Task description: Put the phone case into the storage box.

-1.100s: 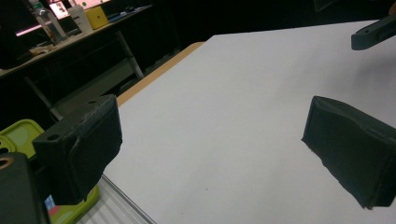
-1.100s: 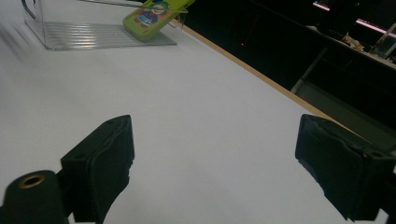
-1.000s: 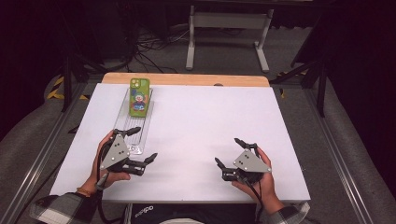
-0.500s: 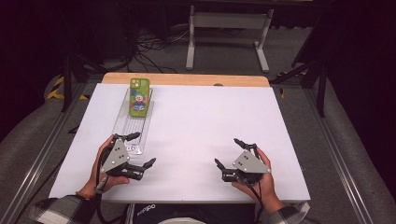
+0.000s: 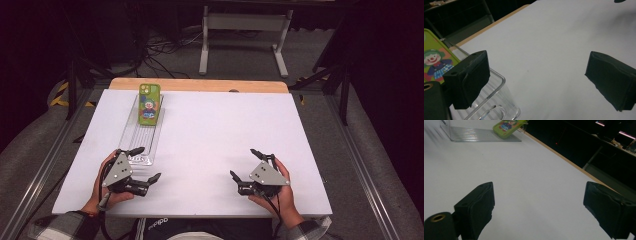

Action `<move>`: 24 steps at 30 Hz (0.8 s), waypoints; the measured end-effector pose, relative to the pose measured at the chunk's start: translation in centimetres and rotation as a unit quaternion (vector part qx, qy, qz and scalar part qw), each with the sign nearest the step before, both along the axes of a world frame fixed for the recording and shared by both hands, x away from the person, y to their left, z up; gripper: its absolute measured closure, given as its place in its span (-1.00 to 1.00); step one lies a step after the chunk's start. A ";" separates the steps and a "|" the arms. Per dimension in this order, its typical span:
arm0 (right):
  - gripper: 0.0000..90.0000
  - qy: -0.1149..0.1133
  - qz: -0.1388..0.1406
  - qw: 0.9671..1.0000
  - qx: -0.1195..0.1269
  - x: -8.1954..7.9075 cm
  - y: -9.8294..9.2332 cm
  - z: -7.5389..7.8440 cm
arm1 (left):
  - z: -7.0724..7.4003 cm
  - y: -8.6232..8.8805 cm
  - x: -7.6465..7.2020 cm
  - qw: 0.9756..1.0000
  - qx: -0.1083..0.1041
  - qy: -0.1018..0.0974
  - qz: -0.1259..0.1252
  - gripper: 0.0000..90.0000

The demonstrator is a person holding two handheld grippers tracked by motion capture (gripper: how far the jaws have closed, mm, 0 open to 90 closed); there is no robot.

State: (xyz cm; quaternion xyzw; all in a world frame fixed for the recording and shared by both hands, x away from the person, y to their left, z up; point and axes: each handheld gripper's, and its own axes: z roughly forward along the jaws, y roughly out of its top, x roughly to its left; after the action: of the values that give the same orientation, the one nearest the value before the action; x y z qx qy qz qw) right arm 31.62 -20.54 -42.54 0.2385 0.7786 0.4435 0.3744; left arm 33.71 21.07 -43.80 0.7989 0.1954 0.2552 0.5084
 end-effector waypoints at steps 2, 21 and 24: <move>-0.77 0.001 0.000 1.000 0.000 0.0 0.0 0.0 | -0.2 0.2 -0.1 1.000 -0.002 0.008 0.001 -0.86; -0.79 0.006 0.001 1.000 0.007 0.0 -0.4 -0.1 | -0.5 1.5 -0.7 0.999 -0.026 0.019 0.009 -0.87; -0.79 0.003 0.001 1.000 0.002 0.0 -0.3 -0.1 | -0.5 1.4 -0.8 1.000 -0.024 0.017 0.008 -0.87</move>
State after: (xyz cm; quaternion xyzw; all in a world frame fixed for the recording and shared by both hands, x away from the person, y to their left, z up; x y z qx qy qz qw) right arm 31.58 -20.89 -42.67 0.2401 0.7792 0.4445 0.3708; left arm 32.94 22.47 -44.31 0.7891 0.2164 0.2405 0.5221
